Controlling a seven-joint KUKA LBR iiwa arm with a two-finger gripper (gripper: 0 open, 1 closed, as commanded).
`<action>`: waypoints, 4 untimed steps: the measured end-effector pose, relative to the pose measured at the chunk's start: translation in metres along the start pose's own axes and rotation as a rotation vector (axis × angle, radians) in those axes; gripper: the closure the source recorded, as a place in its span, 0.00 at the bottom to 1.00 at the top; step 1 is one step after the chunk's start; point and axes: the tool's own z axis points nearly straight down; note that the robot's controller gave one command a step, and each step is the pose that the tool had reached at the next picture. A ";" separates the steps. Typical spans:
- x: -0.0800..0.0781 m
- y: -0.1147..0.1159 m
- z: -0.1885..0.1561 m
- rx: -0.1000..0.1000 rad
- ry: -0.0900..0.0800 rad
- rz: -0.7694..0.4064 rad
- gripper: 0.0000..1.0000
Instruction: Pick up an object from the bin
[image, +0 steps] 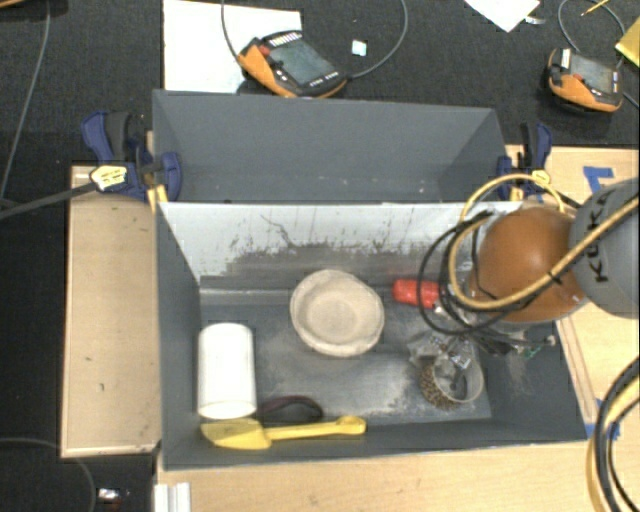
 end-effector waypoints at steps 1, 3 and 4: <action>0.000 0.000 0.000 0.000 0.000 -0.001 1.00; 0.017 0.010 -0.001 0.001 -0.005 -0.111 1.00; 0.006 0.018 -0.047 0.001 -0.006 0.008 1.00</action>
Offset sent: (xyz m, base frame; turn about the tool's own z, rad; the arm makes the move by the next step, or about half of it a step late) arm -0.0272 0.0082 -0.0001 -0.1983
